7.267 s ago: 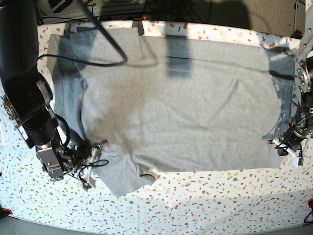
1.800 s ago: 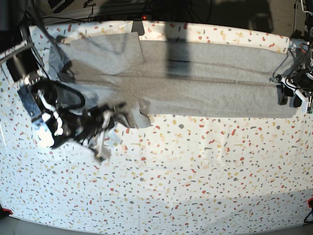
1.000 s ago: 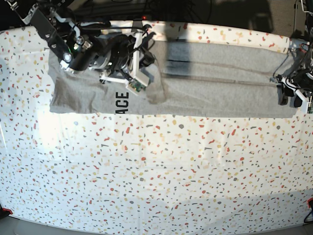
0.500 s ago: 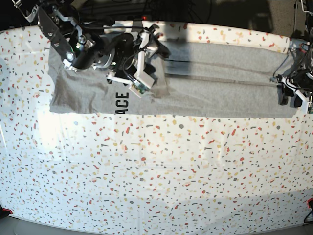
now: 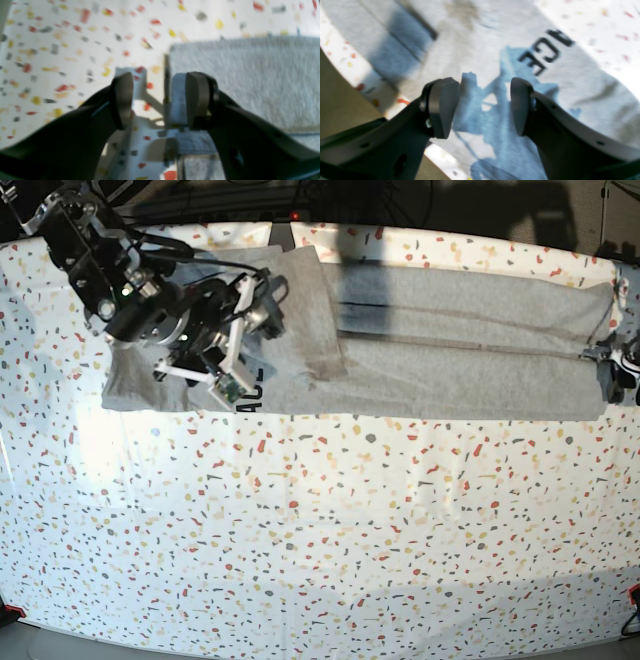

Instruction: Fold the T-shirt properly

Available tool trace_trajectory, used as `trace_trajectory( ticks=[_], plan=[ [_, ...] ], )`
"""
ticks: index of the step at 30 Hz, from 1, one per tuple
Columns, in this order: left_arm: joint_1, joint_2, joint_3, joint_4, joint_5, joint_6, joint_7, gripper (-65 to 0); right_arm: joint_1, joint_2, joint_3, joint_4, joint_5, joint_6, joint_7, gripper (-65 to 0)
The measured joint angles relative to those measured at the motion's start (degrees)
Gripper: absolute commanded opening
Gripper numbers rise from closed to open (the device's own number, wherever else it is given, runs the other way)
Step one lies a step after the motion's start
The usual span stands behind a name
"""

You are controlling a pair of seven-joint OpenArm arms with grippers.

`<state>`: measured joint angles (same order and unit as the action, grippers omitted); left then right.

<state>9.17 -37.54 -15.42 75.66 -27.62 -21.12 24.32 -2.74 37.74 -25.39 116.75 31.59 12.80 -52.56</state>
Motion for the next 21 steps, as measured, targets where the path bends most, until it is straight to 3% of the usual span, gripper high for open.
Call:
trace_trajectory(
  ticks=[2, 4, 7, 12, 17, 21],
  plan=[
    [0.1, -0.4, -1.9, 0.0, -3.6, -1.0, 2.3, -32.0, 0.0, 0.2, 1.2, 0.0, 0.0, -0.8, 0.0, -28.8],
    [0.5, -0.7, -4.4, 0.0, -6.9, -5.8, 5.9, -32.0, 0.0, 0.3, 2.2, 0.0, 0.0, -1.2, -0.1, -28.8],
    [1.8, -0.7, -7.7, 0.0, -10.2, -9.3, 8.7, -32.0, 0.0, 0.3, 2.6, 0.0, 0.0, -1.3, -0.2, -28.8],
    [5.9, -0.7, -12.7, -1.3, -15.6, -13.4, 8.6, -32.0, -0.1, 0.3, 2.5, 0.0, 0.0, -1.3, -0.2, -28.8],
    [6.3, -0.4, -12.8, -10.0, -23.7, -18.4, 5.4, -32.0, -0.1, 0.3, 2.5, 0.0, 0.0, -1.5, -0.2, -28.8],
    [5.8, -0.4, -12.8, -16.2, -30.6, -18.1, 4.6, -32.0, -0.1, 0.3, 2.5, 0.0, 0.0, -1.5, -0.3, -28.8]
  ],
)
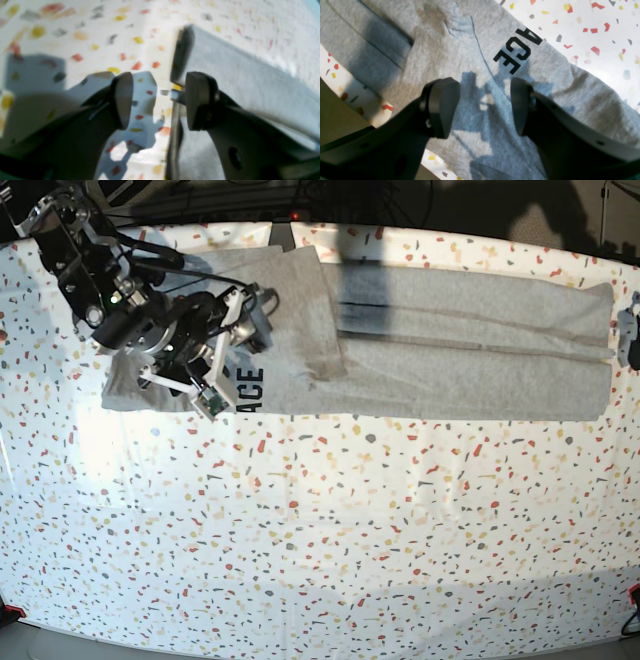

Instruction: Fold the T-shirt properly

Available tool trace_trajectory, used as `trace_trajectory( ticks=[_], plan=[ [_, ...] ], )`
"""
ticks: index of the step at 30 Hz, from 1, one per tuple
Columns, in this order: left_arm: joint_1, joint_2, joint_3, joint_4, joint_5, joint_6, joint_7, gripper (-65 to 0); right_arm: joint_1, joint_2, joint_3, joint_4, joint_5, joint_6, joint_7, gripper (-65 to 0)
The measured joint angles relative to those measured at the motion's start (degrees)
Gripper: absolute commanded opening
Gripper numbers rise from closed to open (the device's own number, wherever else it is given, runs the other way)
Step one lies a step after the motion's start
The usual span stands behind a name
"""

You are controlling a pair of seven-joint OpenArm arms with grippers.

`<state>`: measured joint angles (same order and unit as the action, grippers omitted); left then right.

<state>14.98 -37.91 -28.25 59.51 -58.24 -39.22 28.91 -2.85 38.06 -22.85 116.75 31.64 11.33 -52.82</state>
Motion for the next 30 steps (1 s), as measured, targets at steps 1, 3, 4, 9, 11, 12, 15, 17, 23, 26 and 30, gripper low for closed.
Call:
trace_trajectory(
  ticks=[1, 3, 4, 9, 11, 12, 15, 17, 23, 26, 30],
  plan=[
    [-0.4, 0.2, 0.0, -1.0, 0.0, -0.1, 0.0, -32.0, 0.0, 0.0, 0.0, 0.0, 0.0, 0.0, 0.0, -28.8],
    [-1.0, 1.3, -0.2, -2.5, 0.0, 0.0, -0.1, -32.0, 0.0, 0.0, 0.0, 0.0, 0.0, 0.0, 0.0, -28.8],
    [-1.4, 2.2, -0.2, -2.9, -0.2, 0.0, -0.2, -32.0, 0.0, 0.0, 0.0, 0.0, 0.0, 0.0, 0.0, -28.8],
    [-3.5, 6.0, -0.2, -3.3, -0.2, -0.2, 2.7, -32.0, 0.0, 0.0, 0.0, 0.0, 0.2, 0.0, 0.0, -28.8],
    [-4.7, 6.9, -0.2, -3.3, 1.0, -0.2, 2.8, -32.0, 0.0, 0.0, 0.0, 0.0, 0.2, 0.0, 0.0, -28.8],
    [-4.9, 7.3, -0.2, -3.3, 1.1, -0.3, 2.8, -32.0, 0.0, 0.0, 0.0, 0.0, 0.2, 0.0, -0.1, -28.8],
    [-5.0, 7.8, -0.2, -3.3, 1.0, -0.4, 2.6, -32.0, 0.0, 0.0, 0.0, 0.0, 0.2, 0.0, -0.1, -28.8],
    [-5.0, 7.8, -0.2, -3.3, 1.0, -0.4, 2.6, -32.0, 0.0, 0.0, 0.0, 0.0, 0.2, 0.0, -0.2, -28.8],
    [-5.3, 7.2, -0.2, -3.3, -4.9, 0.0, 4.4, -32.0, 0.0, 0.0, 0.0, 0.0, 0.2, 0.0, -0.1, -28.8],
    [-5.4, 6.0, -0.2, -3.3, -7.0, 0.0, 8.0, -32.0, 0.0, 0.0, 0.0, 0.0, 0.2, 0.0, -0.1, -28.8],
    [-5.3, 7.0, -0.2, -3.3, -6.8, -0.1, 9.7, -32.0, 0.0, 0.0, 0.0, 0.0, 0.2, 0.0, -0.1, -28.8]
  ],
)
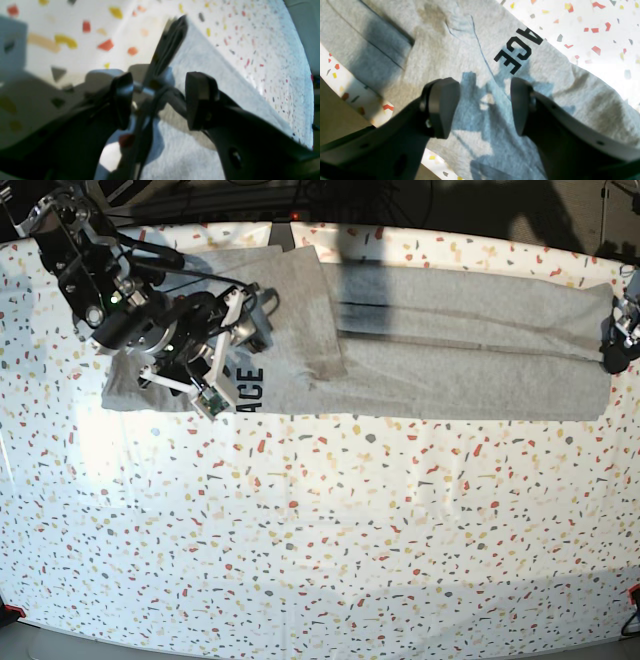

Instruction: Fold the T-shirt properly

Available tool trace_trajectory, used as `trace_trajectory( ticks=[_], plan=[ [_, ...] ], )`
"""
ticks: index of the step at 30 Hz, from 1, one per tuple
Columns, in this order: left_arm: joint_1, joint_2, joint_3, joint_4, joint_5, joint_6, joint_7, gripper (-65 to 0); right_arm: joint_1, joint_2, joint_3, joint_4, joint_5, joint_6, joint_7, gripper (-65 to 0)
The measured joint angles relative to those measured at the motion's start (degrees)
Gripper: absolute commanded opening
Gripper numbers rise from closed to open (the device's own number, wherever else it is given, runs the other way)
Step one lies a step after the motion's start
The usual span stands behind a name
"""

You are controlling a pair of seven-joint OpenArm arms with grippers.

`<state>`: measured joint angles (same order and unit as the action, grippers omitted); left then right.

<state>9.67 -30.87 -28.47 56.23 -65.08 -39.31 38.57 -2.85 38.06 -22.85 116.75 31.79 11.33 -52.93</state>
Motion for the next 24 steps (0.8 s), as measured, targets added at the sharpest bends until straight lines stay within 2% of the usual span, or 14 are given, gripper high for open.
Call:
trace_trajectory(
  ticks=[7, 14, 17, 20, 23, 24],
  plan=[
    [0.0, 1.3, 0.0, 0.0, 0.0, -0.3, -0.7, -32.4, 0.0, 0.0, 0.0, 0.0, 0.0, 0.0, 0.0, -28.8],
    [-0.3, 5.2, -0.2, 0.1, 1.1, -1.2, -2.3, -33.0, 0.0, 0.0, 0.0, 0.0, 0.0, 0.0, 0.0, -28.8],
    [-0.5, 5.4, -0.2, 0.1, 1.1, -1.2, -2.4, -33.7, 0.0, 0.0, 0.0, 0.0, 0.0, 0.0, 0.0, -28.8],
    [-0.5, 5.2, -0.2, 0.1, 1.4, -1.0, -2.0, -45.0, 0.0, 0.0, 0.0, 0.0, 0.0, 0.0, 0.0, -28.8],
    [-0.5, 5.1, -0.2, 0.1, 2.7, -1.0, -1.7, -64.4, 0.0, 0.0, 0.0, 0.0, 0.0, 0.0, 0.0, -28.8],
    [-0.5, 5.1, -0.2, 0.1, 2.6, -1.0, -1.7, -65.0, 0.0, 0.0, 0.0, 0.0, 0.0, 0.0, 0.0, -28.8]
  ],
)
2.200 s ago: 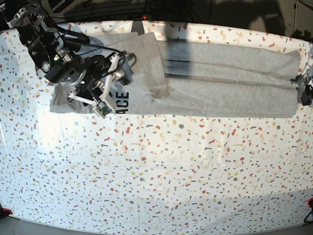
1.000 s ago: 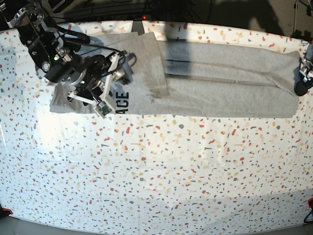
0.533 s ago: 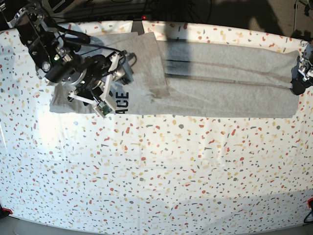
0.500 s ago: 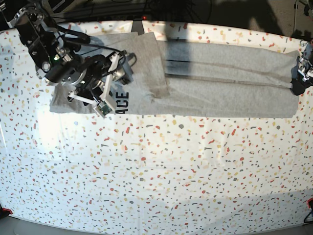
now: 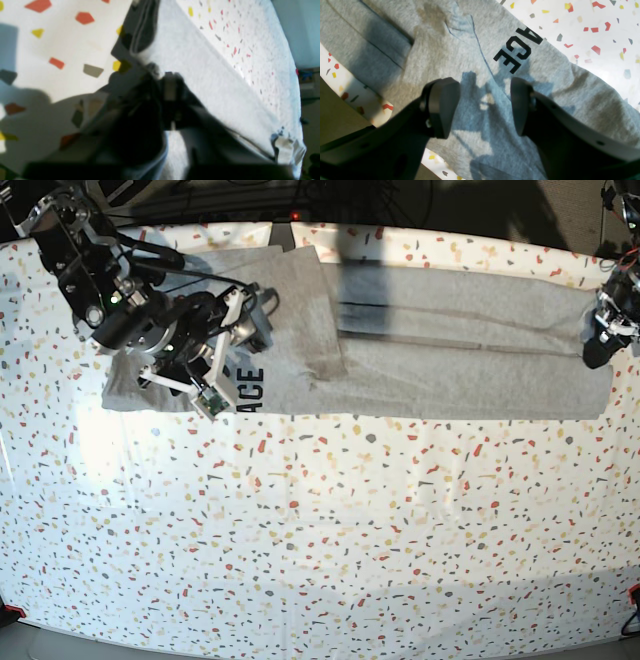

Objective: Fold the T-shirt properly
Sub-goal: 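Grasp the strip's other end with the left gripper and fold it toward the right gripper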

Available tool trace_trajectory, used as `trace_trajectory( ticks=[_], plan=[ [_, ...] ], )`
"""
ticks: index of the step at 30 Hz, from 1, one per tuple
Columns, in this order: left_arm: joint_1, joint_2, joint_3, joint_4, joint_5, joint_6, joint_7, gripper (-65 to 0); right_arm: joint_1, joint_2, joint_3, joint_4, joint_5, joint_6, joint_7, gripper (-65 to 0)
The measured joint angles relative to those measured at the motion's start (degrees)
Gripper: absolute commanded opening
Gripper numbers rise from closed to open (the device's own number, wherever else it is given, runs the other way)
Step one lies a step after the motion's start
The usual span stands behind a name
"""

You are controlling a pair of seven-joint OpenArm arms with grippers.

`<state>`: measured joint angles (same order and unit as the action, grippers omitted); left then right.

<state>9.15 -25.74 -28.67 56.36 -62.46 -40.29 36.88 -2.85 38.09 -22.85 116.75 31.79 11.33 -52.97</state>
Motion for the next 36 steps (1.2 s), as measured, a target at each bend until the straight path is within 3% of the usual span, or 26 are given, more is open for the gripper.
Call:
trace_trajectory(
  ticks=[9, 17, 23, 27, 30, 33, 36],
  plan=[
    [0.1, -0.2, 0.2, 0.0, 0.4, 0.7, -5.2, -65.0, 0.0, 0.0, 0.0, 0.0, 2.7, 0.0, 0.4, -28.8],
    [0.4, -6.8, 0.3, -0.2, 13.7, 1.0, -12.8, -65.0, -1.0, -5.5, 0.0, 0.0, 2.8, 0.0, 2.0, -28.8],
    [0.4, -10.3, 0.3, -0.2, 22.1, 5.8, -18.5, -65.0, -2.9, -10.0, 0.0, 0.0, 2.8, 0.0, 2.6, -28.8],
    [0.4, -13.4, 0.3, -0.1, 22.4, 6.9, -18.2, -65.0, -3.0, -11.0, 0.0, 0.0, 2.6, 0.0, 3.1, -28.8],
    [0.4, -14.1, 0.3, 1.9, 21.6, 6.9, -12.2, -65.0, -3.1, -11.1, 0.0, 0.0, 2.4, 0.0, 3.0, -28.8],
    [2.1, -13.6, 0.3, 7.1, 15.6, 7.1, -5.1, -65.0, -3.0, -11.1, 0.0, 0.0, 1.9, 0.0, 3.1, -28.8],
    [5.3, -11.6, 0.3, 14.3, 9.4, 7.1, -2.0, -65.0, -3.1, -11.1, 0.0, 0.0, 0.5, 0.0, 3.1, -28.8]
  ],
)
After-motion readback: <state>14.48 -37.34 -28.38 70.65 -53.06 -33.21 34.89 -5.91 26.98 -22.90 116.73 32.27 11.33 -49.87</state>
